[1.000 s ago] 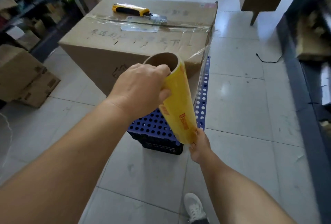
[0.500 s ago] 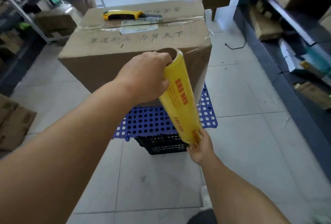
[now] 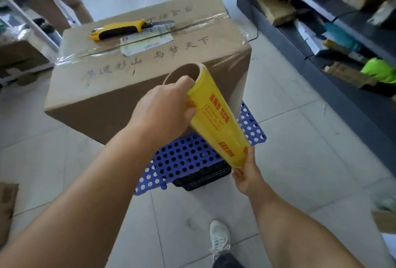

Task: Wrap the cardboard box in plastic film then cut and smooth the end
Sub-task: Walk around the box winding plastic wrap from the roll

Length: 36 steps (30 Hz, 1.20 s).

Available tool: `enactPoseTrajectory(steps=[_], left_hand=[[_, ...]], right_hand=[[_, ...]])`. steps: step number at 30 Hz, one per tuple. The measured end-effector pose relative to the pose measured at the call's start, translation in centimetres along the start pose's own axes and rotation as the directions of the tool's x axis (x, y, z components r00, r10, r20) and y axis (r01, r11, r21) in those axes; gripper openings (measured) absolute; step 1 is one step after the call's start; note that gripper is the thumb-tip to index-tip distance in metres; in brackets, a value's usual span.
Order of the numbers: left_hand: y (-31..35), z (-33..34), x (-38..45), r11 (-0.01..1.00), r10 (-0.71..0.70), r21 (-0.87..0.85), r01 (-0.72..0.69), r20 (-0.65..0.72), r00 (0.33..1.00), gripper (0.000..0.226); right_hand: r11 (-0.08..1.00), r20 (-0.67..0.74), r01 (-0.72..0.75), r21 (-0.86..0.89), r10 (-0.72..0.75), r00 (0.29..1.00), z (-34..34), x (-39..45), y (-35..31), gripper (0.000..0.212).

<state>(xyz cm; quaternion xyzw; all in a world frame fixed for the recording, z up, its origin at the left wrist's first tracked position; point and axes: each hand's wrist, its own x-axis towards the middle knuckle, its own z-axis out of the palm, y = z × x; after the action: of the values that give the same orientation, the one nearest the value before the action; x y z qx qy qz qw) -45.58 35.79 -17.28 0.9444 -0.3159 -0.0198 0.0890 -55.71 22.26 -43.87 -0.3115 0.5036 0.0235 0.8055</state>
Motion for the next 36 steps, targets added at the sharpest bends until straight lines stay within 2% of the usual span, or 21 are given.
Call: enactPoseTrajectory(steps=[3, 11, 14, 19, 23, 25, 28, 32, 34, 36], left_hand=[[-0.8, -0.3, 0.3, 0.999, 0.047, -0.019, -0.047, -0.007, 0.999, 0.035], [-2.6, -0.1, 0.4, 0.988, 0.132, -0.074, -0.133, -0.023, 0.991, 0.039], [-3.0, -0.4, 0.4, 0.985, 0.159, -0.062, -0.161, -0.038, 0.987, 0.037], [-3.6, -1.4, 0.5, 0.975, 0.218, 0.047, -0.216, -0.039, 0.975, 0.045], [-5.7, -2.2, 0.1, 0.931, 0.364, 0.028, -0.365, 0.019, 0.931, 0.037], [-6.9, -2.6, 0.0, 0.913, 0.407, 0.016, -0.408, 0.054, 0.912, 0.034], [-8.1, -3.0, -0.5, 0.918, 0.396, 0.002, -0.397, 0.055, 0.917, 0.029], [-7.9, -3.4, -1.5, 0.936, 0.334, 0.136, -0.325, -0.044, 0.942, 0.039], [-8.1, -3.8, -2.1, 0.943, 0.310, 0.153, -0.297, -0.070, 0.948, 0.043], [-8.8, -3.9, -3.0, 0.945, 0.311, 0.112, -0.308, -0.006, 0.951, 0.042]], right_hand=[[0.998, -0.046, 0.026, 0.049, -0.023, 0.999, 0.9, 0.1, -0.2, 0.075], [0.976, -0.152, 0.110, 0.190, -0.081, 0.985, 2.6, -0.7, 0.5, 0.041], [0.965, -0.220, 0.145, 0.220, -0.096, 0.971, 2.9, -1.3, 1.5, 0.022], [0.960, -0.271, 0.126, 0.250, -0.055, 0.961, 4.3, -2.1, 6.0, 0.041], [0.936, -0.184, 0.084, 0.341, -0.021, 0.983, 5.9, -3.0, 10.1, 0.033], [0.914, -0.148, 0.069, 0.401, -0.010, 0.989, 6.7, -3.4, 11.6, 0.035], [0.905, -0.123, 0.088, 0.416, -0.040, 0.992, 7.7, -3.9, 12.8, 0.044], [0.937, -0.168, 0.107, 0.332, -0.053, 0.984, 8.0, -4.5, 12.9, 0.053], [0.952, -0.143, 0.078, 0.296, -0.037, 0.989, 7.9, -5.1, 13.3, 0.047], [0.952, -0.106, 0.050, 0.303, -0.018, 0.994, 7.9, -5.6, 14.4, 0.041]])
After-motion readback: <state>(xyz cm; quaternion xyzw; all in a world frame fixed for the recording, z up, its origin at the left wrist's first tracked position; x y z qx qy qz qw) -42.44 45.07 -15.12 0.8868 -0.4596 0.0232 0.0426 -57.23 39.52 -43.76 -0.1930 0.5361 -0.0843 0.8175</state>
